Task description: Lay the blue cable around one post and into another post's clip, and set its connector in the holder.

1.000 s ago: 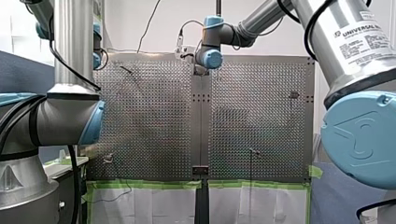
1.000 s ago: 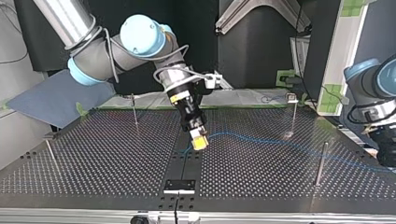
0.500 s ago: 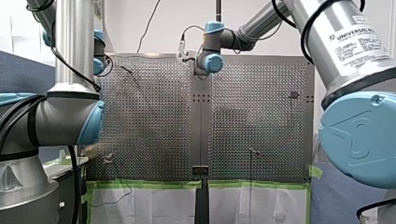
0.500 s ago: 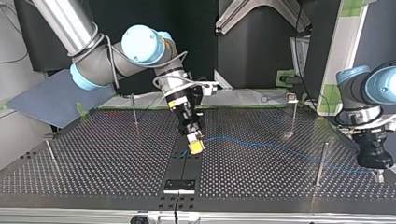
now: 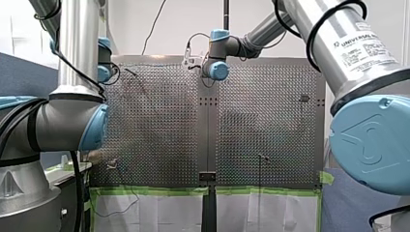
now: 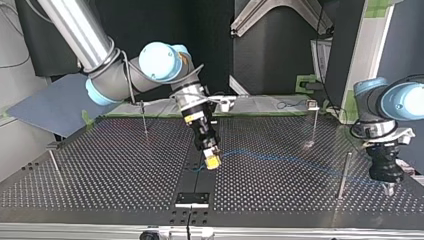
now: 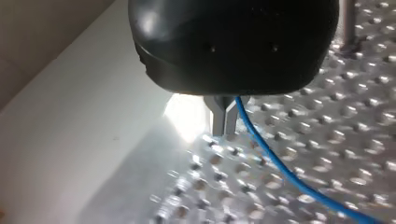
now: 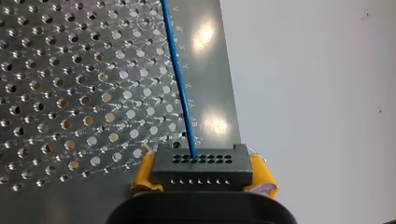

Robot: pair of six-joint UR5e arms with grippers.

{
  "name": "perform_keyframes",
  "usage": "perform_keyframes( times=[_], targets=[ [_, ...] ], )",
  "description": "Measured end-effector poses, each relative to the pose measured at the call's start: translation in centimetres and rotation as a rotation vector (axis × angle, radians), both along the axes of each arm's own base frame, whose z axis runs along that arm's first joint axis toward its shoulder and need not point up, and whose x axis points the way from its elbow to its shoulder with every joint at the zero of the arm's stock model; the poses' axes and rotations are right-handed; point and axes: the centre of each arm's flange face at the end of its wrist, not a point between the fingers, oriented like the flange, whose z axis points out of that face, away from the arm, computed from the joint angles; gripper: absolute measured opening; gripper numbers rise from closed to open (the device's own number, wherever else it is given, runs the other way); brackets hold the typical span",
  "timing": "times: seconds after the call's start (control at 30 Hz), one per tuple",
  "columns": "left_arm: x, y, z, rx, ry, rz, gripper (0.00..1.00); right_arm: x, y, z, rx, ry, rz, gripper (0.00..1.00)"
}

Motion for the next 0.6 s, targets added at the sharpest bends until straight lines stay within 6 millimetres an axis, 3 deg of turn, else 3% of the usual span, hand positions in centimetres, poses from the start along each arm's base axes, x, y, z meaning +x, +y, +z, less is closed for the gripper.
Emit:
perform_keyframes(
  times=[0.17,0.6],
  targets=[
    [0.4,-0.4,-0.8,0.005,0.026,-0.001,0.0,-0.1,-0.6,-0.2,0.006,0.001,-0.012,0.0],
    [-0.1,-1.2,-2.8,-0.011,0.073,0.018,0.0,-0.4,-2.1,-4.1,0.076,0.058,-0.078,0.0]
  ],
)
